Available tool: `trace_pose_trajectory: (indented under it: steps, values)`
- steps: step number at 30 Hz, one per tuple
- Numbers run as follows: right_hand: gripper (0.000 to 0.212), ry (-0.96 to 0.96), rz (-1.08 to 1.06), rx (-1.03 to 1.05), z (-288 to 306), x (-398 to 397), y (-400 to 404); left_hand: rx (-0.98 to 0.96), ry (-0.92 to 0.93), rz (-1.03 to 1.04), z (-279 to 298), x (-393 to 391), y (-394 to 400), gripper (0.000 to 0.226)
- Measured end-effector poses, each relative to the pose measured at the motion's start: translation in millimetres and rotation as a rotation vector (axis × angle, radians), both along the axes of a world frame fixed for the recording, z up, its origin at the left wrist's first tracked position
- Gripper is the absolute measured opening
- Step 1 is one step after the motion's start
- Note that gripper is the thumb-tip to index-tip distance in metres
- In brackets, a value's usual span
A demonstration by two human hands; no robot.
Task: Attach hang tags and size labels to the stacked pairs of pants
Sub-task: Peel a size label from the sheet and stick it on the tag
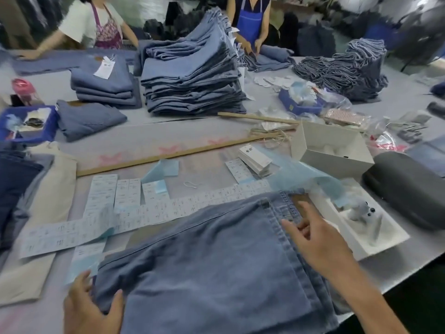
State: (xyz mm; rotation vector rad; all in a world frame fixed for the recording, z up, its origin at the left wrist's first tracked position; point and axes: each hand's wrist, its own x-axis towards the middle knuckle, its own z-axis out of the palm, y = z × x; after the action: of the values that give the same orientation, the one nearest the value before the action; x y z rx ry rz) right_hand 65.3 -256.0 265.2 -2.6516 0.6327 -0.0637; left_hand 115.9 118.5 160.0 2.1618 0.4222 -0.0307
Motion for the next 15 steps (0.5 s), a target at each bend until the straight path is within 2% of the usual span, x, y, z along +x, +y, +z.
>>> trace_pose_trajectory:
  steps: [1, 3, 4, 7, 10, 12, 15]
  values:
    - [0.092, 0.118, -0.018, 0.001, -4, -4, 5, 0.101, 0.007, -0.025, 1, 2, -1, 0.089]
    - [0.111, 0.236, -0.055, -0.023, -10, -8, 8, 0.392, -0.194, -0.176, -5, 13, -11, 0.064]
    - [0.117, 0.251, -0.071, -0.016, -9, -9, 10, 0.401, -0.285, -0.321, 3, 22, -28, 0.058]
    - [0.129, 0.266, -0.086, 0.006, -3, -11, 14, 0.268, -0.366, -0.705, 16, 58, -103, 0.064]
    - [0.132, 0.295, -0.104, -0.03, -1, -19, 23, 0.242, -0.292, -1.017, 24, 96, -183, 0.074]
    - [0.127, 0.3, -0.117, -0.012, 1, -27, 26, 0.15, -0.231, -1.147, 32, 112, -222, 0.066]
    - [0.114, 0.335, -0.127, 0.001, 1, -43, 28, -0.035, -0.158, -1.209, 39, 130, -245, 0.042]
